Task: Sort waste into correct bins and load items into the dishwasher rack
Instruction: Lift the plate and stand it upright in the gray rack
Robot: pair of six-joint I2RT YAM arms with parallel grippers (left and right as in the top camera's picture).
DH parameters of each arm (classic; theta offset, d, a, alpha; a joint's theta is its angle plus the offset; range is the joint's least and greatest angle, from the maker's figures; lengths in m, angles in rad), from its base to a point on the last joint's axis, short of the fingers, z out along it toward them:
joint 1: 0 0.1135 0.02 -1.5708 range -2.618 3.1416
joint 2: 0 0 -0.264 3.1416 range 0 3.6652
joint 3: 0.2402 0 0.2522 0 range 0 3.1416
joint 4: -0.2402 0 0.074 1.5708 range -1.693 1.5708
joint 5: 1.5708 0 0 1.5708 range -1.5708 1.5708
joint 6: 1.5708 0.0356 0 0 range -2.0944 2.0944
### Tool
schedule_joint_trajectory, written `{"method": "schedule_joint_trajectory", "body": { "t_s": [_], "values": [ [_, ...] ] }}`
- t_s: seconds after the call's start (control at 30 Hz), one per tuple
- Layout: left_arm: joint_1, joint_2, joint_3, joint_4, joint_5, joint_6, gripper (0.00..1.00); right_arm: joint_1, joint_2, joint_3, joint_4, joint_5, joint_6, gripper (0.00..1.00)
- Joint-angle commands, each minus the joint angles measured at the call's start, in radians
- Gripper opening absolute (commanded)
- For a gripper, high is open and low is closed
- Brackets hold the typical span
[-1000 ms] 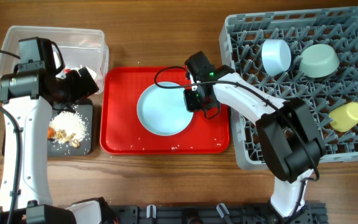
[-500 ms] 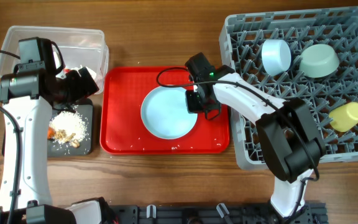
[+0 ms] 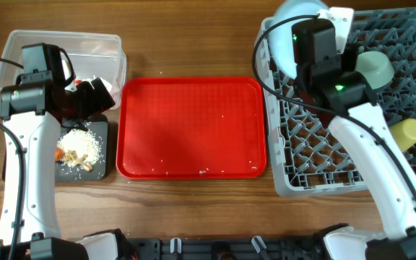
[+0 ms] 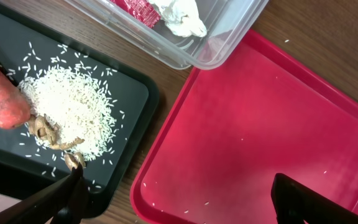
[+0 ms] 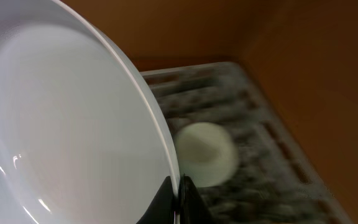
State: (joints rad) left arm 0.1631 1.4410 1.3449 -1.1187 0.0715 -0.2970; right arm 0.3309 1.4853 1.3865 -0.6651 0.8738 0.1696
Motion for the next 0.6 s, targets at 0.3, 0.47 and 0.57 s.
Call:
{"method": "schedule_joint_trajectory", "body": {
  "t_s": [0.3,0.47,0.57],
  "values": [
    [-0.002,0.005,0.000,0.000,-0.009,0.002,0.96,0.003,0.261,-0.007,0.005,0.295,-0.009,0.04],
    [-0.002,0.005,0.000,0.000,-0.009,0.001,0.96,0.010,0.261,-0.007,0.006,0.276,-0.005,0.04],
    [-0.002,0.005,0.000,0.001,-0.009,0.002,0.96,0.050,0.261,-0.007,-0.005,0.205,-0.020,0.04]
  ]
}}
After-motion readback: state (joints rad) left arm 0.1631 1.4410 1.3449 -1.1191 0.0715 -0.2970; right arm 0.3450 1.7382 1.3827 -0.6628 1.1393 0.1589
